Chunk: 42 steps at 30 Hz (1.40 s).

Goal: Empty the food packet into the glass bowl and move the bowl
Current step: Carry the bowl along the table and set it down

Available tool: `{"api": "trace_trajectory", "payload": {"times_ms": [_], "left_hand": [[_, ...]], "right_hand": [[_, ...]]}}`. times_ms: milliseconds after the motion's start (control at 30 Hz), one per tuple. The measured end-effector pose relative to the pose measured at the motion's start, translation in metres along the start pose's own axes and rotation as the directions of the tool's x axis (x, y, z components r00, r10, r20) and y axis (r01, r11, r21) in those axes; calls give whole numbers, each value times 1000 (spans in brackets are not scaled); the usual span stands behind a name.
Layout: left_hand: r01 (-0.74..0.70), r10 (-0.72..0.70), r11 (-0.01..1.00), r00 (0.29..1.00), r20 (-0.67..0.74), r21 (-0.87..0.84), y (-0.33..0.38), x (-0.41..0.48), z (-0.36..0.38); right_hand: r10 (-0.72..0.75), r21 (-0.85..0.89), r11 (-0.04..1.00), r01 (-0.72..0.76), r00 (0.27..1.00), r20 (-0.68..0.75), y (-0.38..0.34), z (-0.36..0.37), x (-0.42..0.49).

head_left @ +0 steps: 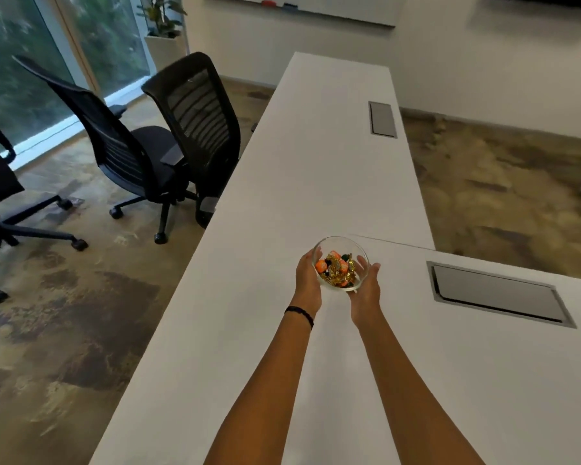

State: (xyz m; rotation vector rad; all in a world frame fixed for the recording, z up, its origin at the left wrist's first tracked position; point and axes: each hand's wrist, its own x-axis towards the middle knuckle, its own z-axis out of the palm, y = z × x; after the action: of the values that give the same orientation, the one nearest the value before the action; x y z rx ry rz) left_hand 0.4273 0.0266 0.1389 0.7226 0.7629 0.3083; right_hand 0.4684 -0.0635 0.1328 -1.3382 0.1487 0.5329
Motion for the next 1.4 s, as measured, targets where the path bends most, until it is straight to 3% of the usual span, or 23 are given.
{"api": "trace_trajectory", "payload": {"times_ms": [667, 1167, 1400], "left_hand": [[143, -161, 980, 979, 129, 136, -108, -30, 133], [45, -146, 938, 952, 271, 345, -167, -8, 154], [86, -194, 911, 952, 235, 403, -193, 11, 144]], "right_hand": [[-14, 75, 997, 34, 969, -248, -45, -167, 6], [39, 66, 998, -20, 949, -313, -44, -224, 32], [114, 78, 993, -92, 929, -352, -10, -237, 47]]}}
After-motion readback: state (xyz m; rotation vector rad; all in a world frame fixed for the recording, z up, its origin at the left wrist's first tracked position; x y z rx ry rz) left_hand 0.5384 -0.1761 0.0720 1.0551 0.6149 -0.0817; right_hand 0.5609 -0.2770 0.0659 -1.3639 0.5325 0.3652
